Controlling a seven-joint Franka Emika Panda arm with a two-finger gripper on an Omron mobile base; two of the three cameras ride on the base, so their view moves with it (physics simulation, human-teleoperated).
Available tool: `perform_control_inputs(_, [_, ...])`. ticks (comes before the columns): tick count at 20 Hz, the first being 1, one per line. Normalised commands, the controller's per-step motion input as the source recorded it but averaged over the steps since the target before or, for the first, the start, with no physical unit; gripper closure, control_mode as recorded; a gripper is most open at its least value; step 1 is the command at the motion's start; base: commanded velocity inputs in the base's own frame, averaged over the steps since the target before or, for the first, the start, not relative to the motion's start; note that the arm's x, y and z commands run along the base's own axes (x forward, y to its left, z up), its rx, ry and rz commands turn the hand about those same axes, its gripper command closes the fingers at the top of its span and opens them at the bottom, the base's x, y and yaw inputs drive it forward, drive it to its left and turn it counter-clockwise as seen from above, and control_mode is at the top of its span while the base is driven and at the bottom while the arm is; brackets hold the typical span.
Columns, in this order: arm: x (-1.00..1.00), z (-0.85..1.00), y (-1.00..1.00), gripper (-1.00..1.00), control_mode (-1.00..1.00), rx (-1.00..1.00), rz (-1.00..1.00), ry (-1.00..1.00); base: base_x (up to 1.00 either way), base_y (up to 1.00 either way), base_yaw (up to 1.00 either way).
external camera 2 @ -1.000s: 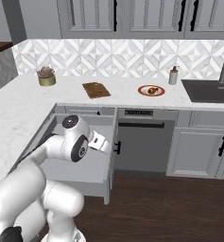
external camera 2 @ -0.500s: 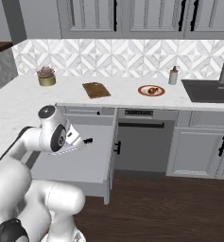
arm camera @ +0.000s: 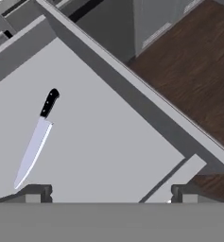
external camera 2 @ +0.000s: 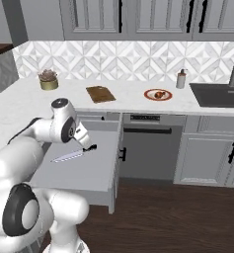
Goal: Pick up the knife from the drawer and place it on the cutting board. Then place the meat from the plate to the cutting board.
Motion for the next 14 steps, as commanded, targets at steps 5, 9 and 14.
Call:
perform_control_inputs(5, [0.43,-0.49,0.36,-1.00,-1.00,0.00,0.00,0.15,0.00,0.00,0.00])
perform_control_inputs(9, [0.43,-0.31,0.32,-1.00,-1.00,0.01,0.00,0.11,0.00,0.00,0.00])
perform_control_inputs(14, [0.44,-0.43,0.06,-1.00,-1.00,0.08,0.00,0.06,0.00,0.00,0.00])
